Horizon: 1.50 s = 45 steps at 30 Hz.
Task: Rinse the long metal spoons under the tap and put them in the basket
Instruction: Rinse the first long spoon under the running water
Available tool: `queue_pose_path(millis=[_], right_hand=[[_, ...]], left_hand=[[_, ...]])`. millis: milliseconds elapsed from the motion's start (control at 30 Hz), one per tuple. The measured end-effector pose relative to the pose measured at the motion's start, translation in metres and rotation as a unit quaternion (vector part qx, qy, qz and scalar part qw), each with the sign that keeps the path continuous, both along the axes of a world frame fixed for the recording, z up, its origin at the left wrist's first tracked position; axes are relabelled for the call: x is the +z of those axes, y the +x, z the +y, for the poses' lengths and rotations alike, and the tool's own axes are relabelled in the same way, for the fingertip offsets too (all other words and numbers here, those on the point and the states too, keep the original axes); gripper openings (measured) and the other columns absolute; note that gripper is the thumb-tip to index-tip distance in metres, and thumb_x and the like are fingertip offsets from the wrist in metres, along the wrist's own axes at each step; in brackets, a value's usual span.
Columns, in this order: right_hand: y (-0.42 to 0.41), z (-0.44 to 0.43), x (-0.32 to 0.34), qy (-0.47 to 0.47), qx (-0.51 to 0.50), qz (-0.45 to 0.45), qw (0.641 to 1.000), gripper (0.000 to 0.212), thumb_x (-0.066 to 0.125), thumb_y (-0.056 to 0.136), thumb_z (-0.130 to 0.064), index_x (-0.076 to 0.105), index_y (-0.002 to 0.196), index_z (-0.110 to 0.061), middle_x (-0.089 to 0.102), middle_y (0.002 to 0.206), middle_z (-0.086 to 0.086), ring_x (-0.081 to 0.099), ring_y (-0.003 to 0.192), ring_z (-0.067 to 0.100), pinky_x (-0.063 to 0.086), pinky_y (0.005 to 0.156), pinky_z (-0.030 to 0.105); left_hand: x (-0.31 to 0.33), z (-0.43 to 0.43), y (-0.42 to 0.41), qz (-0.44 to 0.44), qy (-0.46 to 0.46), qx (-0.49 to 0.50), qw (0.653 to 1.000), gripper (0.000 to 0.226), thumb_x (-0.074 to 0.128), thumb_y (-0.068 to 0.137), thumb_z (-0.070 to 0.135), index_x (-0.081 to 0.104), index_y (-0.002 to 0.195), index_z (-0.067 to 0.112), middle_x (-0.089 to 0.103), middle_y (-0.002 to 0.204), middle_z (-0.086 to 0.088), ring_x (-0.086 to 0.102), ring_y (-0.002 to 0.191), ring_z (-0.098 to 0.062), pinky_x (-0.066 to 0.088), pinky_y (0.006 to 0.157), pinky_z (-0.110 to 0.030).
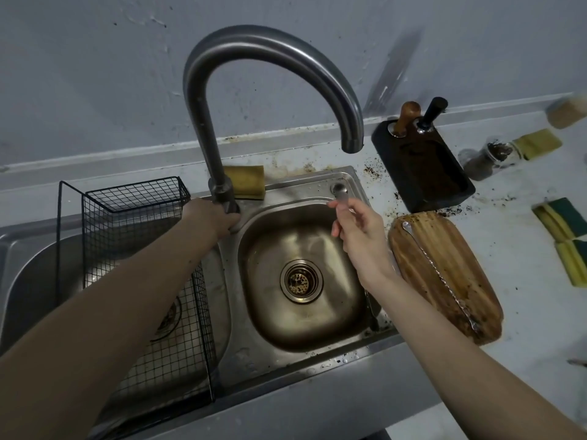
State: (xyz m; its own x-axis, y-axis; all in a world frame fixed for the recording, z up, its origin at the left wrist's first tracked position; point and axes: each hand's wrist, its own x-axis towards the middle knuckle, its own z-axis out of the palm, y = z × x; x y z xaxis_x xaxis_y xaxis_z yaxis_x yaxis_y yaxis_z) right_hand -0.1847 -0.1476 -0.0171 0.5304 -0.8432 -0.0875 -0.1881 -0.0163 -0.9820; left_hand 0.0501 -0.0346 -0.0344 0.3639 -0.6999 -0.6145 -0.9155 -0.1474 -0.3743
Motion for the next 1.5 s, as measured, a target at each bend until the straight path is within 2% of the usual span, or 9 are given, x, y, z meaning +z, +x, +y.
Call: queue_pose_path(millis=[333,533,633,767,833,967,1100,1367,1500], right_hand=[[-0.004,-0.001,-0.001,-0.02,0.014,-0.015,1.0,0.022,0.047,0.105,-0.016,0.068,0.106,-0.008,0.053,0.059,0.0,0.046,0.045,-0.002,0.035,0.049,0.008],[-0.006,-0.002,-0.002,-0.016,0.026,-0.027,0.999,0.021,0.048,0.104,-0.02,0.069,0.106,-0.017,0.056,0.057,-0.009,0.049,0.049,-0.003,0.038,0.051,0.007],[-0.005,-0.002,-0.001,-0.014,0.03,-0.036,0.999,0.021,0.049,0.103,-0.024,0.069,0.105,-0.021,0.056,0.057,-0.009,0.05,0.049,-0.003,0.04,0.052,0.007],[-0.004,0.001,-0.001,-0.015,0.033,-0.044,0.998,0.022,0.05,0.102,-0.026,0.069,0.092,-0.03,0.06,0.062,-0.006,0.054,0.056,-0.001,0.043,0.066,0.013],[-0.001,0.003,0.0,-0.014,0.035,-0.046,0.998,0.023,0.05,0.101,-0.025,0.069,0.089,-0.03,0.06,0.062,-0.007,0.055,0.058,0.002,0.044,0.069,0.014],[0.006,0.008,0.003,-0.001,0.035,-0.049,0.998,0.024,0.051,0.102,-0.02,0.069,0.091,-0.028,0.059,0.061,-0.005,0.053,0.056,0.002,0.043,0.064,0.016],[0.006,0.01,0.009,0.006,0.046,-0.047,0.998,0.023,0.048,0.104,-0.017,0.07,0.102,-0.019,0.056,0.054,-0.012,0.05,0.052,-0.004,0.039,0.052,0.009],[0.006,0.012,0.013,-0.005,0.06,-0.046,0.997,0.029,0.043,0.106,-0.02,0.07,0.108,-0.007,0.055,0.056,-0.012,0.051,0.052,-0.004,0.038,0.052,0.007],[0.01,0.012,0.015,-0.008,0.066,-0.031,0.997,0.03,0.044,0.106,-0.022,0.07,0.102,-0.007,0.057,0.061,-0.003,0.051,0.052,-0.003,0.039,0.052,0.009]], left_hand=[[0.001,0.006,-0.008,-0.014,-0.033,0.007,0.999,0.047,0.057,0.097,0.022,0.036,0.138,0.031,0.054,0.132,-0.006,0.063,0.109,-0.025,0.045,0.066,-0.03],[0.002,0.009,-0.01,-0.023,-0.043,-0.011,0.999,0.05,0.059,0.097,0.02,0.034,0.14,0.027,0.056,0.131,-0.008,0.064,0.108,-0.025,0.056,0.08,-0.033],[0.0,0.01,-0.01,-0.024,-0.047,-0.013,0.998,0.051,0.06,0.096,0.018,0.034,0.139,0.026,0.058,0.128,-0.007,0.065,0.107,-0.023,0.054,0.077,-0.032],[0.0,0.008,-0.01,-0.025,-0.046,-0.01,0.999,0.053,0.06,0.096,0.017,0.033,0.14,0.027,0.057,0.13,-0.007,0.064,0.11,-0.025,0.053,0.077,-0.033],[0.0,0.008,-0.01,-0.026,-0.046,-0.007,0.999,0.054,0.06,0.095,0.016,0.033,0.141,0.027,0.058,0.129,-0.007,0.064,0.109,-0.025,0.051,0.075,-0.033],[-0.001,0.01,-0.011,-0.029,-0.05,-0.004,0.998,0.056,0.06,0.096,0.016,0.032,0.143,0.027,0.056,0.131,-0.009,0.064,0.109,-0.025,0.051,0.072,-0.032],[-0.002,0.009,-0.011,-0.026,-0.049,-0.003,0.998,0.057,0.059,0.096,0.015,0.031,0.144,0.026,0.058,0.128,-0.008,0.065,0.105,-0.024,0.046,0.066,-0.029],[-0.003,0.01,-0.012,-0.03,-0.055,0.001,0.998,0.056,0.06,0.096,0.015,0.032,0.143,0.025,0.057,0.127,-0.009,0.064,0.106,-0.024,0.049,0.069,-0.031],[-0.003,0.008,-0.013,-0.029,-0.051,0.017,0.998,0.053,0.057,0.097,0.015,0.032,0.143,0.027,0.057,0.127,-0.009,0.064,0.107,-0.025,0.043,0.064,-0.031]])
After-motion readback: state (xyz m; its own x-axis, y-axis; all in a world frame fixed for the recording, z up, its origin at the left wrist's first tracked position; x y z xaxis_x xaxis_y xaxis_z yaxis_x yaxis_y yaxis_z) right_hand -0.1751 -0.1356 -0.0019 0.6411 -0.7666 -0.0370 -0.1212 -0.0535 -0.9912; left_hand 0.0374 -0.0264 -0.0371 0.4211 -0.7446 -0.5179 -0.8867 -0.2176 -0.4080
